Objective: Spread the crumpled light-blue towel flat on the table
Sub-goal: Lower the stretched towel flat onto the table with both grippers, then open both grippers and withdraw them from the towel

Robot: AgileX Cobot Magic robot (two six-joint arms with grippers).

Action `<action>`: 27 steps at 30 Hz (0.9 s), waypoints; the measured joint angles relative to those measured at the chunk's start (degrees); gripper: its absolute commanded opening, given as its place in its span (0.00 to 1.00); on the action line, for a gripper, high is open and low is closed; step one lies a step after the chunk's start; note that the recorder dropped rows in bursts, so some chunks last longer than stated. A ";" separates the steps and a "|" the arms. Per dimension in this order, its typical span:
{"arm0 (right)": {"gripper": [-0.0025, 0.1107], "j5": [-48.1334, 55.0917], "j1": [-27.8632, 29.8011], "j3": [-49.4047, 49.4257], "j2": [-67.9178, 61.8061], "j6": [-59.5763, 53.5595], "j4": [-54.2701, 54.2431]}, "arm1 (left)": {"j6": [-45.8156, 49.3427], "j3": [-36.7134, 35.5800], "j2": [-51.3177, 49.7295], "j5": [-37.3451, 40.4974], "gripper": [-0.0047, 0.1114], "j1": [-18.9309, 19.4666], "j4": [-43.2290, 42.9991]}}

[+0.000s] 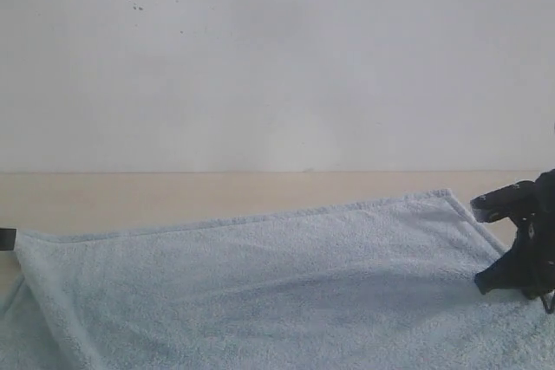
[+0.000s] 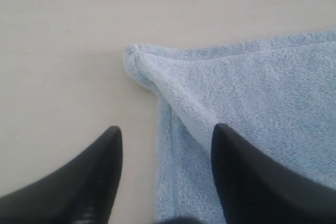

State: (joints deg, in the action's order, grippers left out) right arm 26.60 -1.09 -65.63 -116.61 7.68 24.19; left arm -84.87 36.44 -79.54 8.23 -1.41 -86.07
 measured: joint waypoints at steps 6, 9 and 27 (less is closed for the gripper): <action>0.02 2.18 8.01 6.39 5.08 3.54 -0.02 | 0.00 -1.03 0.00 -0.83 0.46 0.00 0.00; 0.02 2.25 8.69 7.99 9.94 3.91 -2.32 | -0.38 -2.48 0.00 -3.66 0.46 0.00 0.00; 0.02 -13.72 -7.51 21.14 41.54 -16.79 -24.56 | -1.39 -3.58 13.32 -7.88 0.07 0.00 0.00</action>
State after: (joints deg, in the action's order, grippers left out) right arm 12.88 -8.59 -44.49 -75.08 -9.11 -0.37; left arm -86.26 32.85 -66.22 0.35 -1.41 -86.07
